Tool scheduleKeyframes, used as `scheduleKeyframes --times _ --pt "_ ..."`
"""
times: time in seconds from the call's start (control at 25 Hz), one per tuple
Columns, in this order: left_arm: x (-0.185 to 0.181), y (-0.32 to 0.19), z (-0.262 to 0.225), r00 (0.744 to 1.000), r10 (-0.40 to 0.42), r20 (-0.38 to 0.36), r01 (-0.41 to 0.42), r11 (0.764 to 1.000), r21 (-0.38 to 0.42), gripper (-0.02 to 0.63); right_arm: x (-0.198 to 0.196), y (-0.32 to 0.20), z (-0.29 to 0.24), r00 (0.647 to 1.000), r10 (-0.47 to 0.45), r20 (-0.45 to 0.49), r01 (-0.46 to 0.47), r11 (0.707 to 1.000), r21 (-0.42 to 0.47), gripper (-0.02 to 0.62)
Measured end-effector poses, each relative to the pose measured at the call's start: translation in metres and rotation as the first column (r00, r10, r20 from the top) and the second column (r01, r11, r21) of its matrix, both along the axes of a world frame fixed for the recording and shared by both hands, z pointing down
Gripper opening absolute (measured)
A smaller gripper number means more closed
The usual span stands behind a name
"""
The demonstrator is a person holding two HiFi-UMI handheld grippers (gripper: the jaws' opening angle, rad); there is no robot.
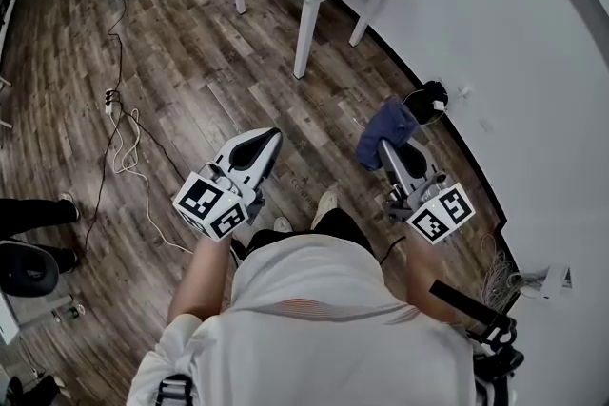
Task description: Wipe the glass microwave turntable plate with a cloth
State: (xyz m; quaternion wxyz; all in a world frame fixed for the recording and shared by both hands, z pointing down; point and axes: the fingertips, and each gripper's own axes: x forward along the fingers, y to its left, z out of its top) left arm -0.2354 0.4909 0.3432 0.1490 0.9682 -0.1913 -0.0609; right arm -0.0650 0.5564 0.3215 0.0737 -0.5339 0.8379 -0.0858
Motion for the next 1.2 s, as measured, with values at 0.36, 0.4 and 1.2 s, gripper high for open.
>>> scheduleKeyframes --times 0.36,0.4,1.2 --pt "-0.008 -0.039 0.014 0.999 -0.043 0.027 0.044 0.999 -0.027 0.011 -0.001 -0.050 0.008 0.999 -0.042 0.022 0.042 0.999 -0.012 0.060" --pt "-0.005 -0.045 0.014 0.998 -0.048 0.027 0.049 0.998 -0.027 0.011 0.002 -0.057 0.009 0.999 -0.046 0.026 0.046 0.999 -0.011 0.060" --pt "0.112 -0.203 -0.001 0.993 -0.076 0.087 0.074 0.997 0.026 0.011 0.120 -0.225 -0.001 0.995 -0.085 0.061 0.083 0.996 0.033 0.060"
